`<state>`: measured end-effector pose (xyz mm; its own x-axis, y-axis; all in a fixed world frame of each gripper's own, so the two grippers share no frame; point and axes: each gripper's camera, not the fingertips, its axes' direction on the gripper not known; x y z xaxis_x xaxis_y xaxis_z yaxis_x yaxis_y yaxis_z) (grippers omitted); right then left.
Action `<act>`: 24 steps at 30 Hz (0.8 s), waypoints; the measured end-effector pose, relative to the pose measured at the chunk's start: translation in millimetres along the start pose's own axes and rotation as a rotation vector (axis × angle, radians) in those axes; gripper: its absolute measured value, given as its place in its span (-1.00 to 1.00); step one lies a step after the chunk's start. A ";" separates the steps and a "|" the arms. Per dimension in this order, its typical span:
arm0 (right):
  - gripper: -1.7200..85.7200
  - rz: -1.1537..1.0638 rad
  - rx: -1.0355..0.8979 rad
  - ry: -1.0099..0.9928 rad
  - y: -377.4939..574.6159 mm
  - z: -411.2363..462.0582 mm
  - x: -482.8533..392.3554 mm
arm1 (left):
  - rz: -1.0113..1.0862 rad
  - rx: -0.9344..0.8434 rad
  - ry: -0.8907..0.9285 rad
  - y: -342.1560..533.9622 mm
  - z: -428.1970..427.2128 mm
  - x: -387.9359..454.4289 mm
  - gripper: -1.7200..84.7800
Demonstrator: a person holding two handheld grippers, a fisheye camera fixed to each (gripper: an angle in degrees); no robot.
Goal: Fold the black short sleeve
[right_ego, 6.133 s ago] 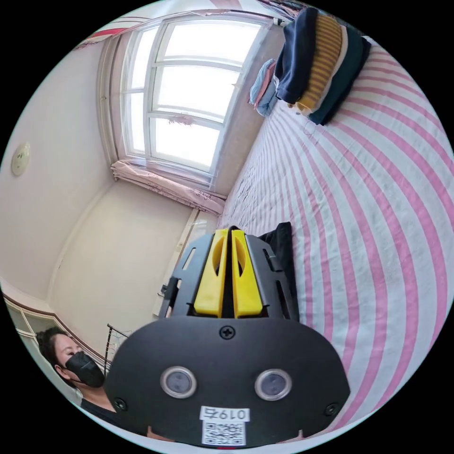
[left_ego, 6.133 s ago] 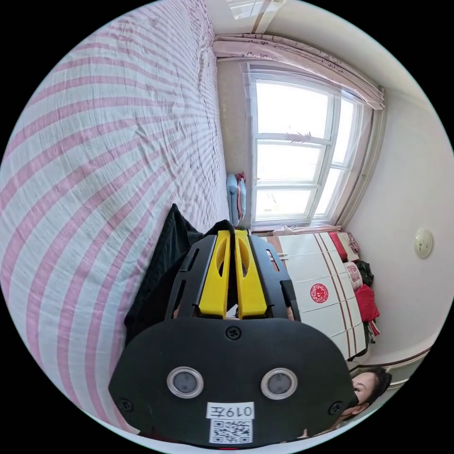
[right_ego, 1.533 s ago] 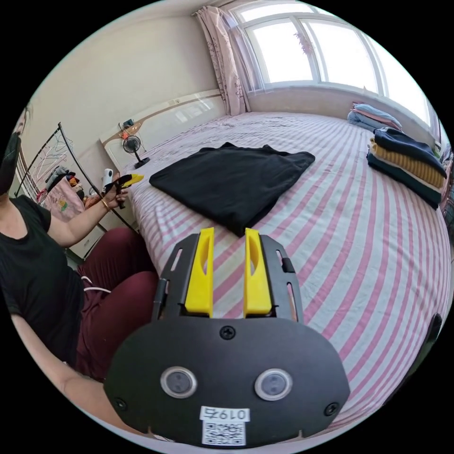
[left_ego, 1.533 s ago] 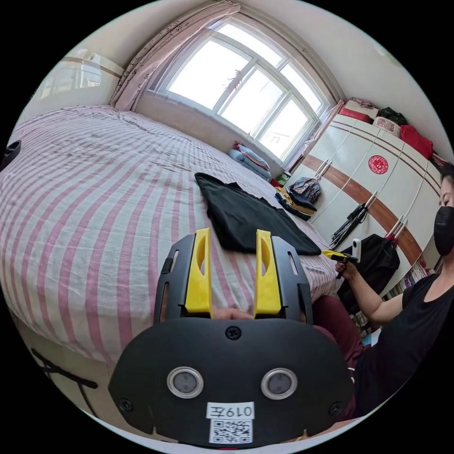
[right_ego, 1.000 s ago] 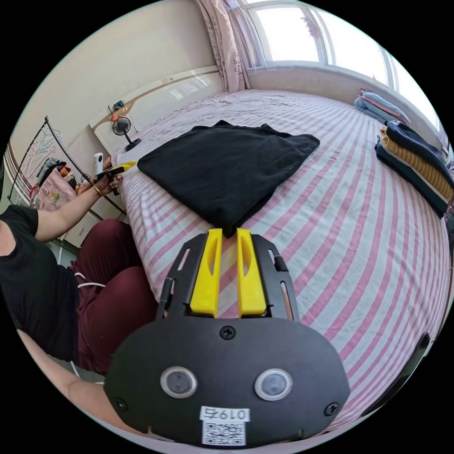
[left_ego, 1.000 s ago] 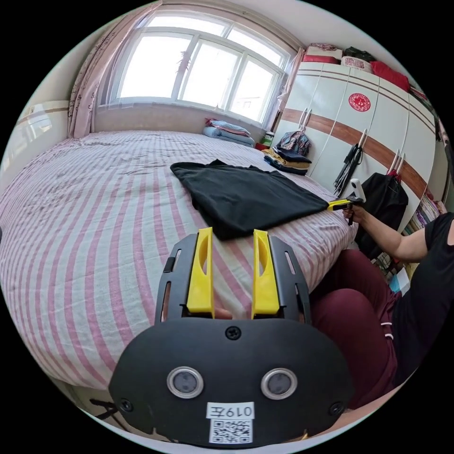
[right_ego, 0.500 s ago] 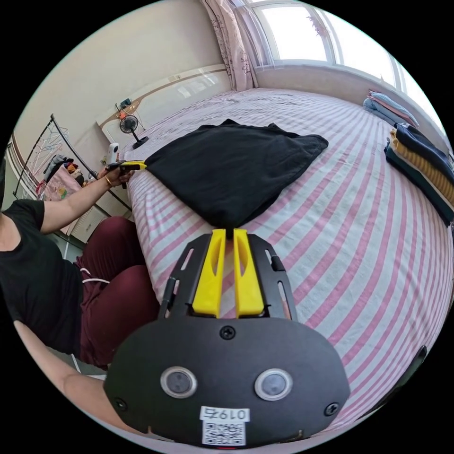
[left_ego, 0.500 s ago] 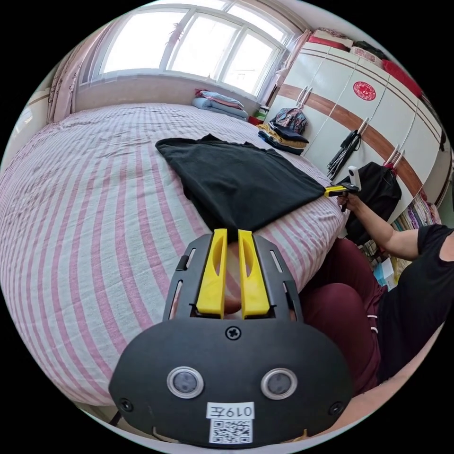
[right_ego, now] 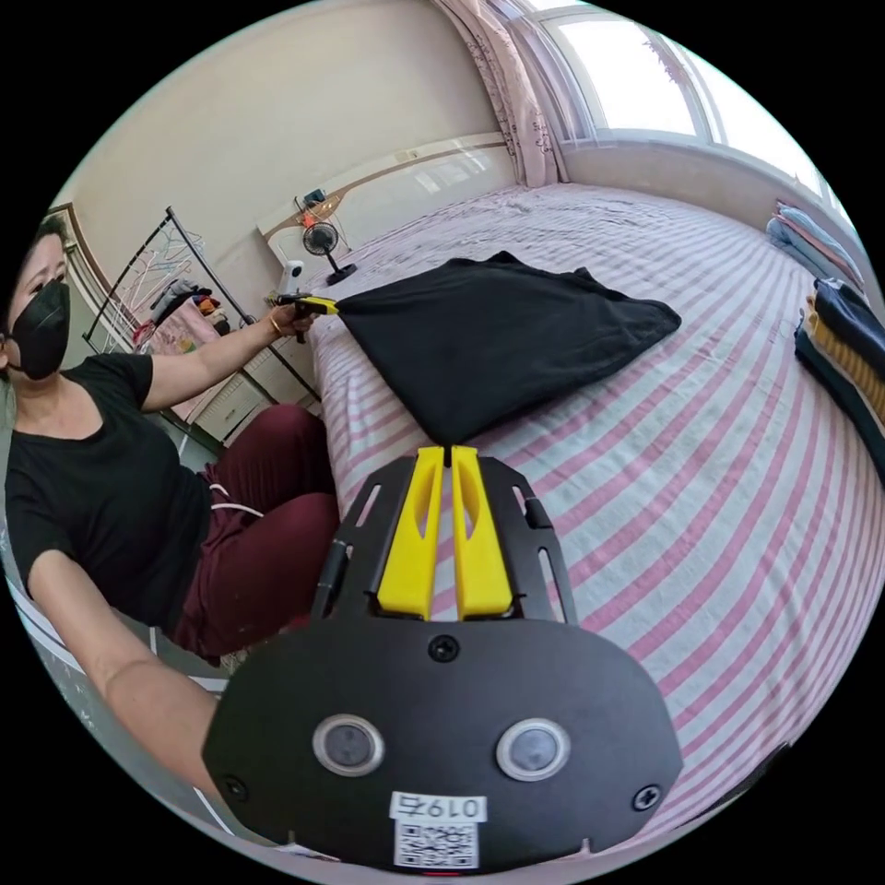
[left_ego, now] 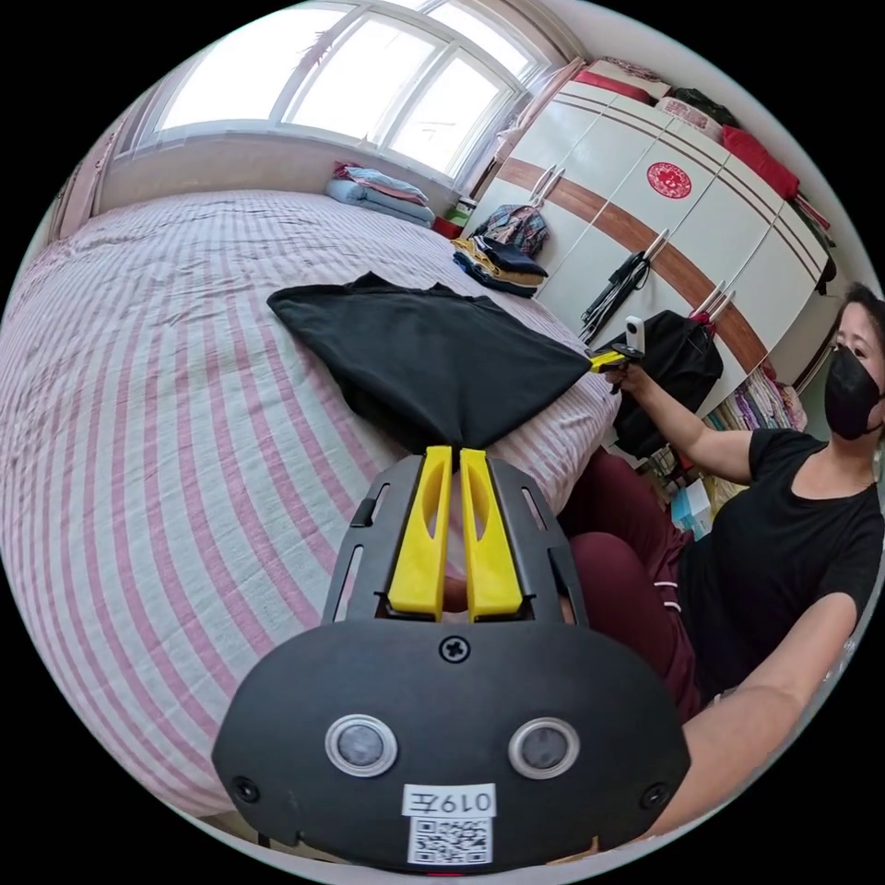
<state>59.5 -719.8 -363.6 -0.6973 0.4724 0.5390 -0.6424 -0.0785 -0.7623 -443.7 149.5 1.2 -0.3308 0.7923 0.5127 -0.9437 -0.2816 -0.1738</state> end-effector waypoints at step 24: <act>-0.97 0.128 -0.067 -0.063 67.7 5.4 -29.6 | -0.191 -0.086 0.160 46.6 -6.9 -23.8 -0.93</act>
<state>34.9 -743.7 -429.3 -0.7919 0.4065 0.4557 -0.5258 -0.0743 -0.8473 -479.8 121.3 -24.9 -0.1366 0.9041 0.4048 -0.9840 -0.0768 -0.1605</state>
